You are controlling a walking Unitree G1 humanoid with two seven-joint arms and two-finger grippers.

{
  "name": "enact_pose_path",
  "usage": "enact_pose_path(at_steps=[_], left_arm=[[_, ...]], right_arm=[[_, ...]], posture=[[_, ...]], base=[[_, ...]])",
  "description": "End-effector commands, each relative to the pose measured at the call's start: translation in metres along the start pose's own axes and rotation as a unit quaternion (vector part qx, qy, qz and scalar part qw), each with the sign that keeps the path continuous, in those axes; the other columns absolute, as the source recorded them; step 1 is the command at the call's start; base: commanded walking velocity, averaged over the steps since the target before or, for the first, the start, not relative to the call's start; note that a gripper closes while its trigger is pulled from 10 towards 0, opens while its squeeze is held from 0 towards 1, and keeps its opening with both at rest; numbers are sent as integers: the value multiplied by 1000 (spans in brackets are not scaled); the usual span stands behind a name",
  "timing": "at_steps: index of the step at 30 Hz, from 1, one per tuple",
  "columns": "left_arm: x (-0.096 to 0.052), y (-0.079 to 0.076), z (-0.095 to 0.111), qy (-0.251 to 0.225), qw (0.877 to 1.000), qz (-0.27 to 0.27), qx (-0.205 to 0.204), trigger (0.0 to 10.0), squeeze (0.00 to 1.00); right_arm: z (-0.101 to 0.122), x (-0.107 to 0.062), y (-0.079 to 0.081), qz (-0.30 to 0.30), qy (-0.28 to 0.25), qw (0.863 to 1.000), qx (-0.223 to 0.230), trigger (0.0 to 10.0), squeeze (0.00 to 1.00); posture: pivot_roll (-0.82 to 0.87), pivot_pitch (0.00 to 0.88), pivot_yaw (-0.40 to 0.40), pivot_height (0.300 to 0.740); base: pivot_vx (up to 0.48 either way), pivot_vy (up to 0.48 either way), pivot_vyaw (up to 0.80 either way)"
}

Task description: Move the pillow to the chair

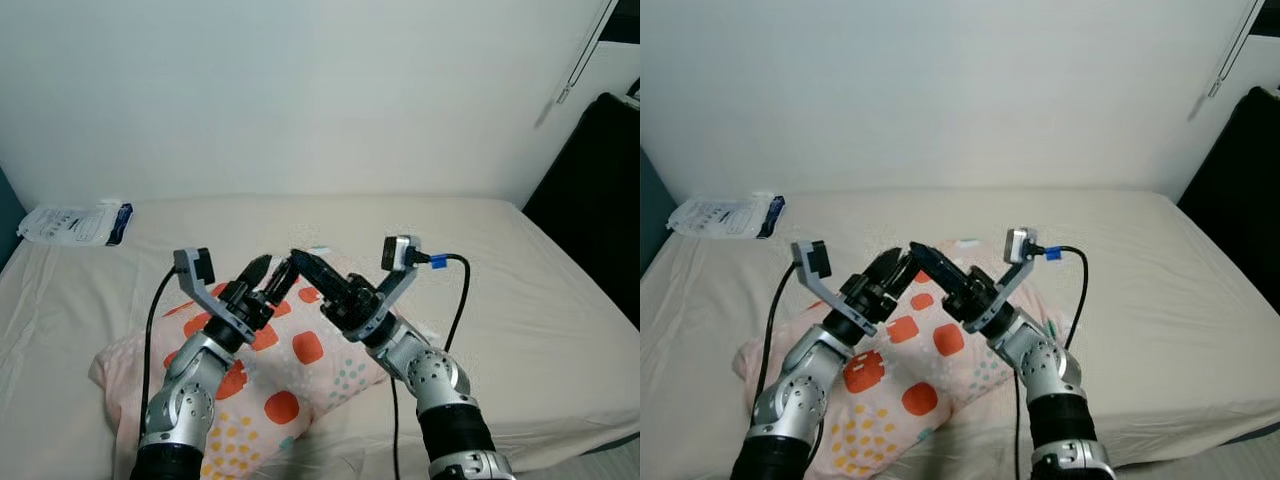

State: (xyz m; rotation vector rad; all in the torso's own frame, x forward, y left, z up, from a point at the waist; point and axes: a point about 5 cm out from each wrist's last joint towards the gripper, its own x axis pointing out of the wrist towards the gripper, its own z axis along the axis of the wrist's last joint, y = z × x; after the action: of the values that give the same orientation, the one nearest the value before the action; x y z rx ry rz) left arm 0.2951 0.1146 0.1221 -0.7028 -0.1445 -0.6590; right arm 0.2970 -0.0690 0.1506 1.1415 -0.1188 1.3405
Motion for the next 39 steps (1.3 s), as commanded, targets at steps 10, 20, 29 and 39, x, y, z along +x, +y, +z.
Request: enact_pose_path(at_steps=[10, 20, 29, 39], left_arm=[[3, -5, -2, 7, 1000, -15, -4, 10000, 0], [1, 1, -6, 22, 1000, 9, 14, 10000, 0], [-16, 57, -6, 99, 959, 230, 132, 10000, 0], [-55, 87, -16, 181, 890, 356, 220, 10000, 0]], right_arm=[[-9, -7, -14, -71, 29, 997, -23, 10000, 0], [0, -4, -4, -37, 10, 999, -26, 10000, 0], [16, -5, -7, -70, -13, 988, -136, 10000, 0], [-1, -39, -53, -346, 121, 923, -120, 10000, 0]], posture=[[79, 0, -78, 740], [77, 0, -78, 740], [93, 0, -85, 740], [83, 0, -85, 740]], base=[[0, 0, 0], [0, 0, 0], [0, 0, 0], [0, 0, 0]])
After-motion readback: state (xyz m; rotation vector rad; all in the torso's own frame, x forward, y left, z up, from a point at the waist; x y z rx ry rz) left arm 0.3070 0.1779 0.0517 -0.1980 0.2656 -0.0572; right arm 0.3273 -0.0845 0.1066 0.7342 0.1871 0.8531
